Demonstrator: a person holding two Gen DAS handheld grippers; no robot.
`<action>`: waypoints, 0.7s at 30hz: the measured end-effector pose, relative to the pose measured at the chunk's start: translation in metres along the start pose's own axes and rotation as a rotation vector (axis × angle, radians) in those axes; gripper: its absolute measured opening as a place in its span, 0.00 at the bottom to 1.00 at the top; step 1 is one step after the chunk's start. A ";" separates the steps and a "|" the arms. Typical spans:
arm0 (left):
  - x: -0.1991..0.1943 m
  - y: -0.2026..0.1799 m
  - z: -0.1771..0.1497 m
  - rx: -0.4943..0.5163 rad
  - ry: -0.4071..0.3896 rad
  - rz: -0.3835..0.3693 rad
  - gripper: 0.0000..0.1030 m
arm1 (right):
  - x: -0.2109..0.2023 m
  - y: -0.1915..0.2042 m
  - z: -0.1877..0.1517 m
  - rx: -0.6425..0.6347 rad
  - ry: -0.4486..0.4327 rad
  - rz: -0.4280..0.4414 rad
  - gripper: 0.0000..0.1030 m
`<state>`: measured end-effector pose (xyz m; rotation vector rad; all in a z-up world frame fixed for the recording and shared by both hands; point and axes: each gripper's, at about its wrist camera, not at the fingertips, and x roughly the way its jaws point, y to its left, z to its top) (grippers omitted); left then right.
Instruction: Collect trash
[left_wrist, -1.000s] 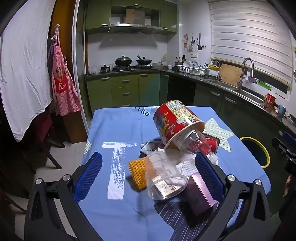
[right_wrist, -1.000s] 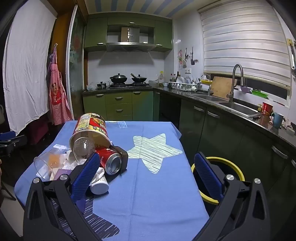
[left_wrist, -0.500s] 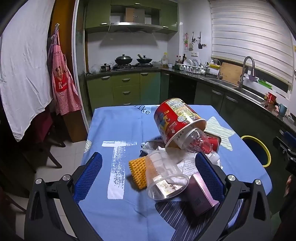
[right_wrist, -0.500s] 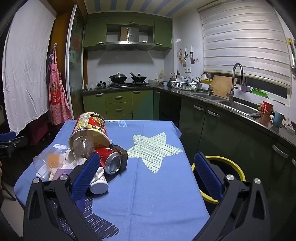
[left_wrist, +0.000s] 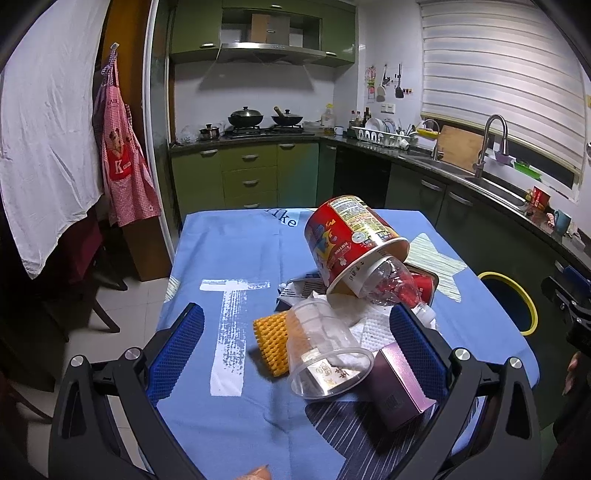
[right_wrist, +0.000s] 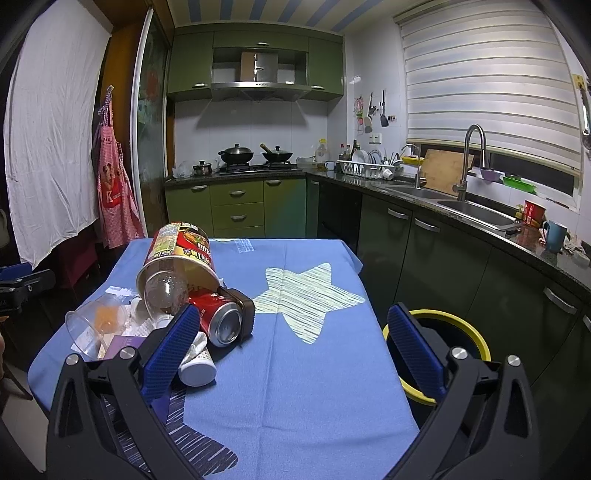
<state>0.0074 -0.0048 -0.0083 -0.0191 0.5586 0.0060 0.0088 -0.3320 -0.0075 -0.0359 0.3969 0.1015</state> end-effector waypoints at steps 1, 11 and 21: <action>0.000 0.000 0.000 0.000 0.000 0.001 0.97 | 0.000 0.000 0.000 0.001 0.000 0.002 0.94; 0.001 -0.001 0.000 0.002 0.003 -0.001 0.97 | 0.000 -0.001 0.001 0.003 0.000 0.000 0.94; 0.002 -0.002 -0.001 0.003 0.007 -0.006 0.97 | 0.005 -0.002 -0.002 0.003 -0.001 0.000 0.94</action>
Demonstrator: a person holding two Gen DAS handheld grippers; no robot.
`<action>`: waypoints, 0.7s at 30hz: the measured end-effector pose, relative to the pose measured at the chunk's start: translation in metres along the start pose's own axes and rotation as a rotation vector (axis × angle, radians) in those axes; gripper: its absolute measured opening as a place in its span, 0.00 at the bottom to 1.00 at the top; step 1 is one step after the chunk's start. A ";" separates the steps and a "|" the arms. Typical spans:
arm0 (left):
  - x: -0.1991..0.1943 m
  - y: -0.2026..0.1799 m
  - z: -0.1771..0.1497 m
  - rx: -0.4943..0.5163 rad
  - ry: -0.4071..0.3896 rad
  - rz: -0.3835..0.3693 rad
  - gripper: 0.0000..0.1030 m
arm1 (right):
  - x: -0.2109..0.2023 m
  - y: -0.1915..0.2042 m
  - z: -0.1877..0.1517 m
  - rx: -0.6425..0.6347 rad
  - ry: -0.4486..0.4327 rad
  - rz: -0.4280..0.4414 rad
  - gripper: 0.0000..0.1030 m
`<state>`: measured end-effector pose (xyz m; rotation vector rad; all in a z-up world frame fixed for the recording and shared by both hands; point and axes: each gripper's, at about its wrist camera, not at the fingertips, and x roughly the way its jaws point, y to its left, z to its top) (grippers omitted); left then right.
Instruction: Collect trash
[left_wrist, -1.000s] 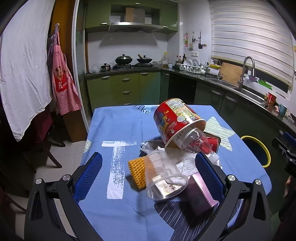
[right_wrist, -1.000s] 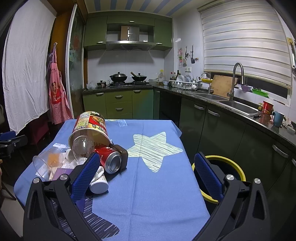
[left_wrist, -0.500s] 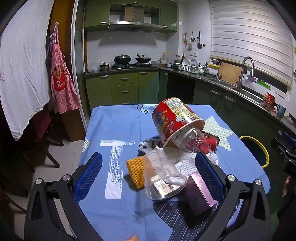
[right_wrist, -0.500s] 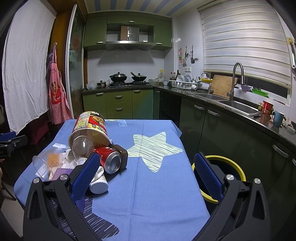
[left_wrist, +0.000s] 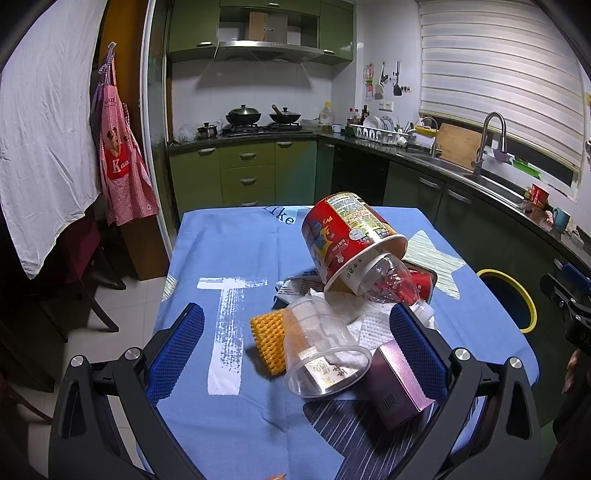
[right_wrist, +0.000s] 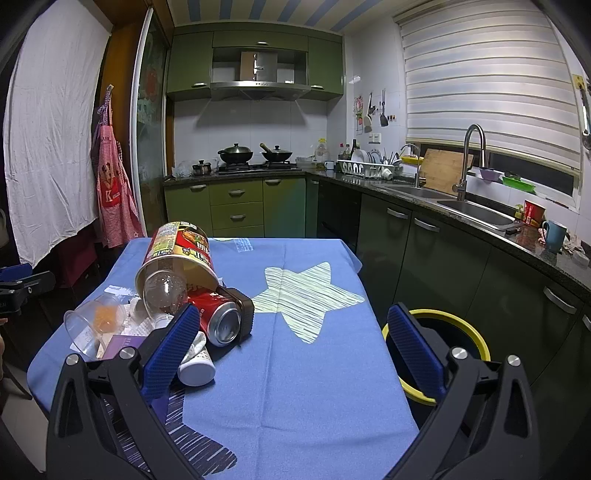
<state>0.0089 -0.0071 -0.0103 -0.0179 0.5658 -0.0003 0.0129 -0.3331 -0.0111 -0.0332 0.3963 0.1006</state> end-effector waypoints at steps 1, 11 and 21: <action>0.000 -0.001 0.000 0.001 0.000 -0.001 0.97 | -0.001 0.000 0.000 0.001 0.000 0.000 0.94; 0.001 -0.003 -0.001 0.002 0.002 -0.004 0.97 | -0.001 -0.001 -0.002 0.001 0.001 0.000 0.94; 0.003 -0.006 -0.002 0.001 0.010 -0.012 0.96 | 0.000 -0.002 -0.005 -0.001 0.003 0.000 0.94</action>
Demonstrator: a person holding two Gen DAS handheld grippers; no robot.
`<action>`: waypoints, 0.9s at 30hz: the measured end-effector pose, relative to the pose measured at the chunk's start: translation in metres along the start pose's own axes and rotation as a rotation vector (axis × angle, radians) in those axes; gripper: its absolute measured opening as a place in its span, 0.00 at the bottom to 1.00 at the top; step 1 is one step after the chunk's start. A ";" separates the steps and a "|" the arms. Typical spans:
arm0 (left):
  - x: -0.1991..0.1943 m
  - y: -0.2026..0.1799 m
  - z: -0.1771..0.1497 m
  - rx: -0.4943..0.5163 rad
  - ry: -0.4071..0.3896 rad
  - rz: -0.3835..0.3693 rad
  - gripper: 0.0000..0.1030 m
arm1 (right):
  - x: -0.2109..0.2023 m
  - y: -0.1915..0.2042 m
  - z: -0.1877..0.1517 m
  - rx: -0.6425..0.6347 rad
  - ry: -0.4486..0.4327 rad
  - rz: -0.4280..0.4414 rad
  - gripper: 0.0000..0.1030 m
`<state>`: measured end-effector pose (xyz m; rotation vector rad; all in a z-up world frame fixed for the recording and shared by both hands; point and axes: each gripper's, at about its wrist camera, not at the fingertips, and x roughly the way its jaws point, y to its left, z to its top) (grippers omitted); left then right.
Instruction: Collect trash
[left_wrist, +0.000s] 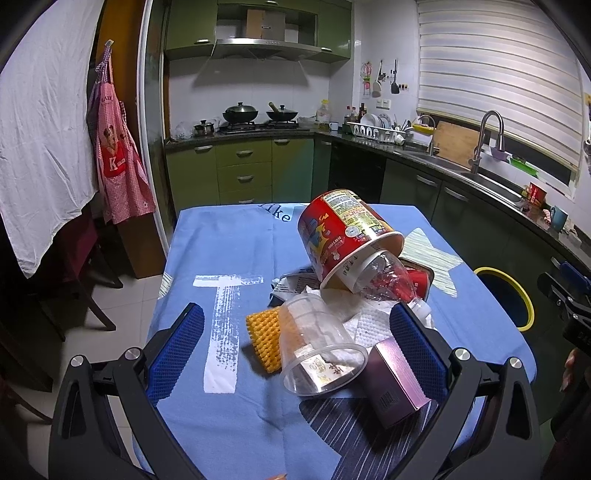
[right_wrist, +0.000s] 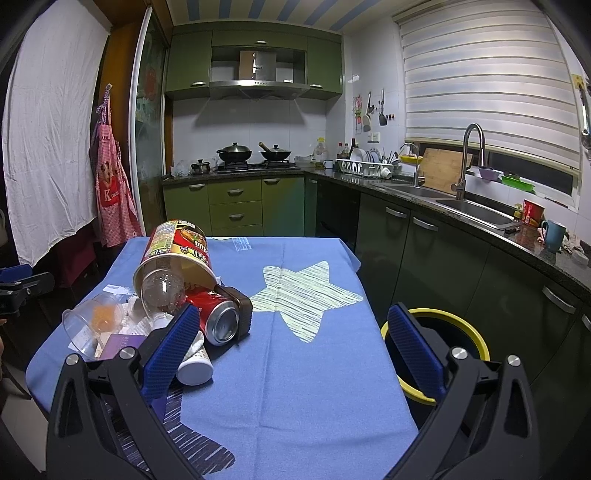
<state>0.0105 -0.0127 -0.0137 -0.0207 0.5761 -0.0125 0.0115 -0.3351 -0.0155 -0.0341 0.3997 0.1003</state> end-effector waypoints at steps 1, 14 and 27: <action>0.000 0.000 0.000 0.001 0.000 0.001 0.97 | 0.000 0.000 0.000 0.000 0.000 -0.001 0.94; 0.000 0.000 0.000 0.000 0.001 0.000 0.97 | 0.000 0.000 0.000 0.001 0.001 0.001 0.94; 0.017 0.019 0.012 -0.034 0.015 0.011 0.97 | 0.016 0.000 0.012 -0.031 -0.002 0.050 0.94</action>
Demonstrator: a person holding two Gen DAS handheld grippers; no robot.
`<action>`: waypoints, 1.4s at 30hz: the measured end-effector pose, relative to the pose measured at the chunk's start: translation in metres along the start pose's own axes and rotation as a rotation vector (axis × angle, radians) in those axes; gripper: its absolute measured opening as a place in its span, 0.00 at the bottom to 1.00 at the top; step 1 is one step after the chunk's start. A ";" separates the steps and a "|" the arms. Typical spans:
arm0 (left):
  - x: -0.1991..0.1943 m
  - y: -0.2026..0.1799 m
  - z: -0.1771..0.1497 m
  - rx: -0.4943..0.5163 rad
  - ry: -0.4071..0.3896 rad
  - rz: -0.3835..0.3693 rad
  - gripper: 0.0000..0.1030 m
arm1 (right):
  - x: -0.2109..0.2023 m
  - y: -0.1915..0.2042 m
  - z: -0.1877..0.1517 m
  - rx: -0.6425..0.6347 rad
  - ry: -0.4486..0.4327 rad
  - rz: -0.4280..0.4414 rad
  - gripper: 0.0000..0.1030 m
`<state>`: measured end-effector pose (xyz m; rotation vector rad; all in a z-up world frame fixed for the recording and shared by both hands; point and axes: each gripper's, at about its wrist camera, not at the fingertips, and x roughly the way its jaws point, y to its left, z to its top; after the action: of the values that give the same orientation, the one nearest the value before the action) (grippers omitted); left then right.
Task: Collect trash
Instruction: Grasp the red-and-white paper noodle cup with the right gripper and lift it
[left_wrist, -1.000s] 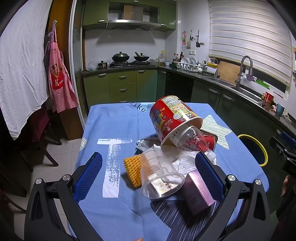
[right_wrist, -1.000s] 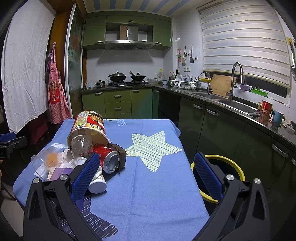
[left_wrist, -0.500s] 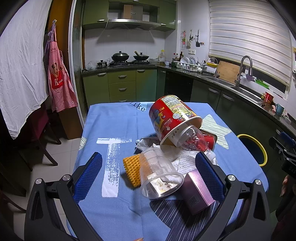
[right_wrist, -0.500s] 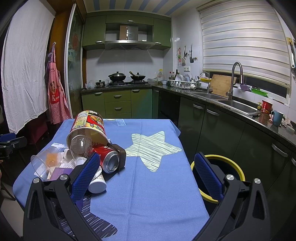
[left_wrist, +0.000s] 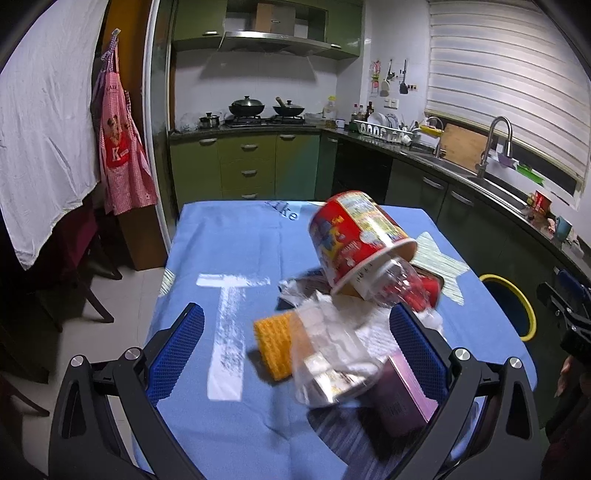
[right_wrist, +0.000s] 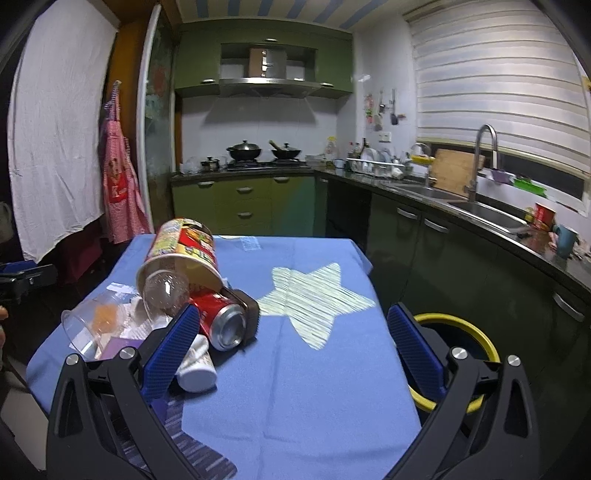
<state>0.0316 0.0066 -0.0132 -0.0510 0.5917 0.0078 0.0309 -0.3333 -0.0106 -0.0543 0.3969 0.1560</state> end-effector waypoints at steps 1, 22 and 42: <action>0.002 0.003 0.003 0.005 -0.005 0.004 0.97 | 0.004 0.003 0.002 -0.013 -0.004 0.008 0.94; 0.202 0.065 0.107 -0.054 -0.060 0.021 0.97 | 0.155 0.080 0.028 -0.337 0.166 0.281 0.35; 0.251 0.073 0.092 -0.082 -0.064 0.033 0.97 | 0.220 0.115 0.064 -0.357 0.181 0.264 0.09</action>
<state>0.2894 0.0827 -0.0801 -0.1195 0.5278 0.0658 0.2370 -0.1840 -0.0398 -0.3709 0.5524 0.4842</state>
